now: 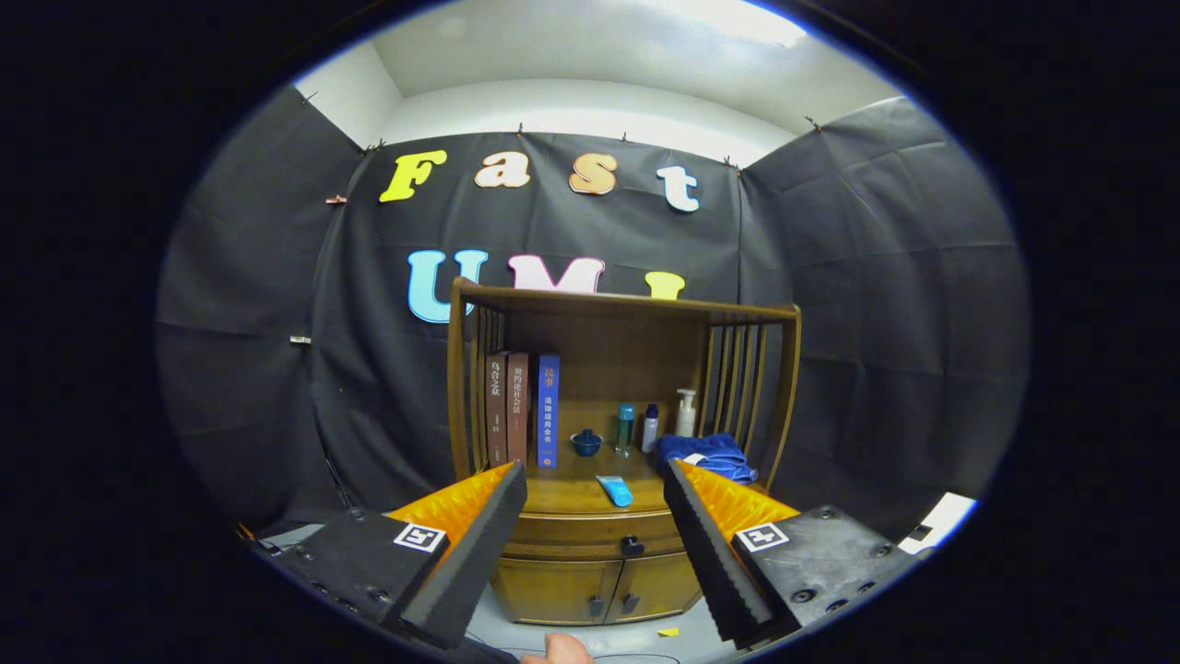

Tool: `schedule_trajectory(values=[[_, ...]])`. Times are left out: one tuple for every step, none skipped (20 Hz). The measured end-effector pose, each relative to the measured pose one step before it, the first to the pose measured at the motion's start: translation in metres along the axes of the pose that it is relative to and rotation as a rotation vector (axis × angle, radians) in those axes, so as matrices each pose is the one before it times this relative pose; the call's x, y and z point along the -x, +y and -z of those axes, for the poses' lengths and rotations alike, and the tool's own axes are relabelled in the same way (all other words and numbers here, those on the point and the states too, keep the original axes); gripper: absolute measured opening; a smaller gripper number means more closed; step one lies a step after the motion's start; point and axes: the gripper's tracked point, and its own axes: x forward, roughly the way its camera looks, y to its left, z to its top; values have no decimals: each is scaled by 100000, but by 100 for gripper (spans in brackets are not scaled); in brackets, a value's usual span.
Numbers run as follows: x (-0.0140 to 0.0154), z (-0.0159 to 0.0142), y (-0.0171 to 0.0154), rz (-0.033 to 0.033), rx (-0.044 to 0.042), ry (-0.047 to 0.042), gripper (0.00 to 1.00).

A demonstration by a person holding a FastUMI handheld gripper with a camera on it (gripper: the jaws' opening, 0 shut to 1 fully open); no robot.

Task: Pull open the drawer, take out the items inside it, and place them on the countertop above the cabinet.

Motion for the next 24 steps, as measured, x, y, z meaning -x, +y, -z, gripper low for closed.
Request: schedule_trajectory(values=[[413, -657, 912, -1212, -1072, -813, 98], [422, -395, 491, -345, 728, -178, 98], [346, -354, -209, 887, 1748, 99, 98], [317, -90, -102, 1231, 1705, 771, 98], [280, -152, 217, 933, 1217, 704, 98], [172, -155, 317, -110, 429, 94, 98], [117, -336, 214, 12, 373, -442, 98], [113, -296, 143, -9, 251, -364, 98], [95, -56, 140, -72, -255, -423, 98], [181, -95, 310, -621, -566, -352, 98], [46, -100, 369, -832, -1023, -495, 98], [117, 39, 277, -768, -1006, 38, 98], [106, 230, 156, -460, -472, 603, 98], [89, 187, 30, -168, 57, 527, 98], [52, 85, 130, -49, -156, 375, 98], [41, 39, 204, -192, -566, -34, 98], [18, 26, 253, -698, -241, 18, 98], [86, -80, 294, -626, 192, -319, 98], [56, -23, 164, -555, 442, -173, 98], [145, -34, 258, -653, 473, 7, 98], [224, 11, 287, -430, 249, -33, 98], [113, -91, 293, -635, -48, -238, 98], [59, -29, 340, -569, -189, 22, 98], [215, 64, 227, -455, 14, 186, 98]])
